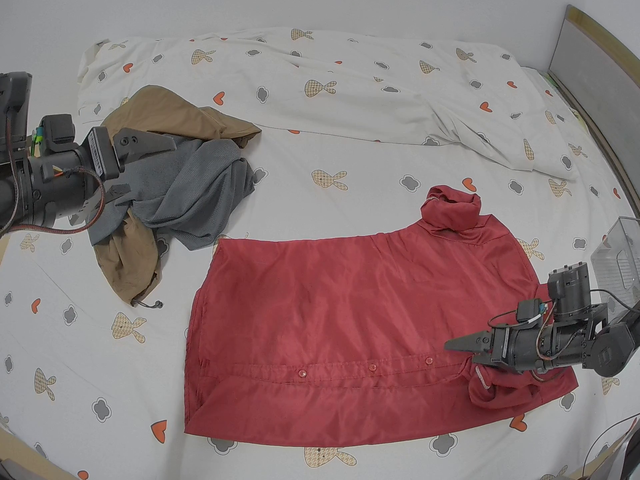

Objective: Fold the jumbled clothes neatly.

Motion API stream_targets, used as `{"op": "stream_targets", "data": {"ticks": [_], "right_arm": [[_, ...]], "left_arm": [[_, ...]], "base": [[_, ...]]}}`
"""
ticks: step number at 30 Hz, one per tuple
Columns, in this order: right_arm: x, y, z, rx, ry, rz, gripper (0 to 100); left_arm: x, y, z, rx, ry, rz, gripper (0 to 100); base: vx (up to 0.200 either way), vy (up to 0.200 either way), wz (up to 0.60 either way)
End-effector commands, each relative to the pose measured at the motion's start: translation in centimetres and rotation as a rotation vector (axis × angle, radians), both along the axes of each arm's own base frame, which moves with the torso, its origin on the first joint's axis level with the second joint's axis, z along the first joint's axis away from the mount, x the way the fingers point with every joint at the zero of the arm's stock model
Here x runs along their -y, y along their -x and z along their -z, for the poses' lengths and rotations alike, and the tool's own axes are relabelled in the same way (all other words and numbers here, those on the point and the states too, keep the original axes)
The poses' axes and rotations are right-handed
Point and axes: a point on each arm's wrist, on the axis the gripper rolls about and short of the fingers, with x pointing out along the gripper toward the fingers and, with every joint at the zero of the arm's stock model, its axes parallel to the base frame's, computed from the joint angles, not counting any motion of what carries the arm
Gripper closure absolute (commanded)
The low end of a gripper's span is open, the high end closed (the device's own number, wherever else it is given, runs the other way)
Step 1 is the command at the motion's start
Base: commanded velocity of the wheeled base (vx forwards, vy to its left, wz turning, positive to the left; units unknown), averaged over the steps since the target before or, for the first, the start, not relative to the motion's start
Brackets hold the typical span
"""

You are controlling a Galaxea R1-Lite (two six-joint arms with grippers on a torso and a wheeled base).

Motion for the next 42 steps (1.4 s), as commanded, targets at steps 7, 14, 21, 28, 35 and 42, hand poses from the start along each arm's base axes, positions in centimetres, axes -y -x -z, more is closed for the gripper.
{"op": "stream_targets", "data": {"ticks": [7, 14, 21, 28, 35, 42], "right_arm": [[-0.3, 1.7, 1.1, -0.092, 0.064, -0.004, 0], [-0.4, 2.7, 1.5, -0.11, 0.078, -0.033, 0], [-0.3, 3.3, -0.6, -0.014, 0.052, -0.034, 0], [0.5, 5.0, -3.7, 0.12, 0.004, -0.015, 0], [1.4, 6.0, -2.4, -0.013, 0.076, -0.018, 0], [1.1, 5.5, -0.9, -0.059, 0.186, -0.046, 0]], "left_arm": [[-0.8, 1.3, -0.9, 0.084, 0.069, -0.032, 0], [-2.0, -1.1, -0.6, 0.097, 0.191, -0.127, 0], [-2.1, -2.2, 0.3, 0.12, 0.165, -0.112, 0], [-2.0, -0.5, 0.2, 0.118, 0.19, 0.042, 0], [-2.0, -0.2, 0.1, 0.127, 0.192, 0.05, 0], [-2.0, -0.2, 0.2, 0.123, 0.192, 0.051, 0]], "base": [[0.0, 0.0, 0.0], [0.0, 0.0, 0.0], [0.0, 0.0, 0.0], [0.0, 0.0, 0.0], [0.0, 0.0, 0.0], [0.0, 0.0, 0.0]]}}
